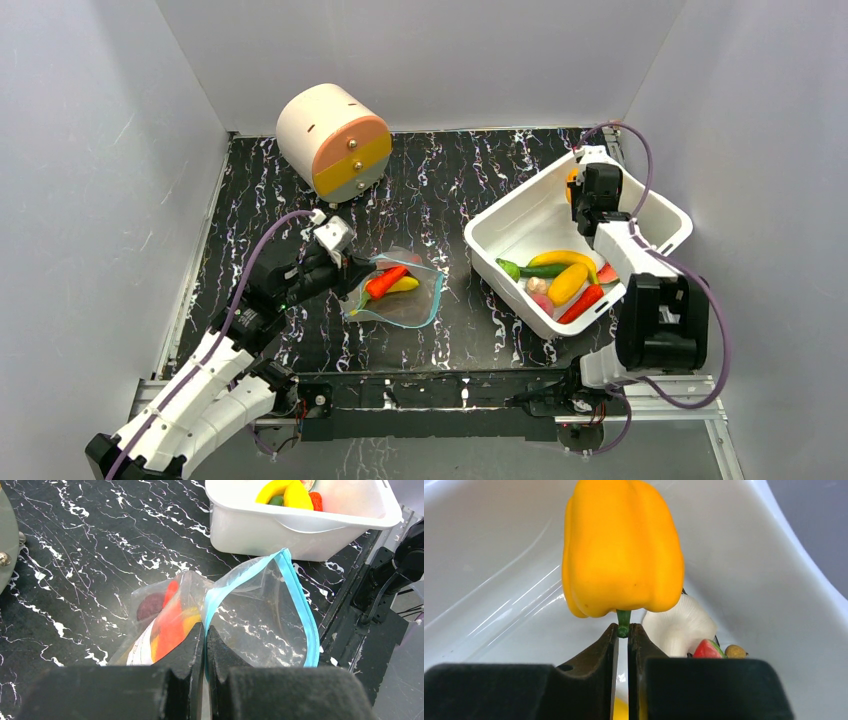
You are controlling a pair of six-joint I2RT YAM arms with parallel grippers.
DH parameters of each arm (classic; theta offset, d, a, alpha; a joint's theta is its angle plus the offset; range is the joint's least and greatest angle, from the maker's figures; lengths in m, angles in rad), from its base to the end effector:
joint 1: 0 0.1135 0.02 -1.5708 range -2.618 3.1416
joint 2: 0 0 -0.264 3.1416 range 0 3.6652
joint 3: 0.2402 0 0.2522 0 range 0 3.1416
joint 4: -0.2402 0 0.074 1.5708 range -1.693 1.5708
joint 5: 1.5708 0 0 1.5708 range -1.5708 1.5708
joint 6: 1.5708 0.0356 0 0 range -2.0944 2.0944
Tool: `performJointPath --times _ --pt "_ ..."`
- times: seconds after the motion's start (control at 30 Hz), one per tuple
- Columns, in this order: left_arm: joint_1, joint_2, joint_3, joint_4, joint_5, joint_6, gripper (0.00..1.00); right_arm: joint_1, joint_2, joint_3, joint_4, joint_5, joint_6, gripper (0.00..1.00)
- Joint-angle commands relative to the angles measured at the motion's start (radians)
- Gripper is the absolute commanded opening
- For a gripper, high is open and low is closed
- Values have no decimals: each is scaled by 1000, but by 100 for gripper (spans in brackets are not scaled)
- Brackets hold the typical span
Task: Place the food in the zip-top bag and seal the zipper
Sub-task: Pick up the fake vegetable from the bin.
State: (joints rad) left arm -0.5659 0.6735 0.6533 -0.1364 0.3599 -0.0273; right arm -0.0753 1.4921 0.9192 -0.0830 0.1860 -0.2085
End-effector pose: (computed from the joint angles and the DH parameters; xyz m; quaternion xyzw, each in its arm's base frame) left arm 0.1332 -0.0995 0.3165 0.3111 0.6901 -0.3169 0.5715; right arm 0.3226 -0.0309 0.2278 -0.0185 0.8941 -0.1447 0.4235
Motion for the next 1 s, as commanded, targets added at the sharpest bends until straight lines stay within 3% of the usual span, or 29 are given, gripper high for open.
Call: performJointPath --times 0.0,0.17,0.4,0.63,0.97 --pt "3 11 1 25 19 -10 0 6 -121 12 -82 -34 -1 0" --pt "2 31 0 45 0 -40 0 29 -260 18 -133 -41 3 0" --pt "2 87 27 47 -73 -85 0 72 -335 98 -214 -58 -12 0" --pt "2 145 91 30 -157 -131 0 221 -389 177 -283 -135 -55 0" --pt "2 210 172 26 -184 -179 0 534 -472 243 -351 -242 -67 0"
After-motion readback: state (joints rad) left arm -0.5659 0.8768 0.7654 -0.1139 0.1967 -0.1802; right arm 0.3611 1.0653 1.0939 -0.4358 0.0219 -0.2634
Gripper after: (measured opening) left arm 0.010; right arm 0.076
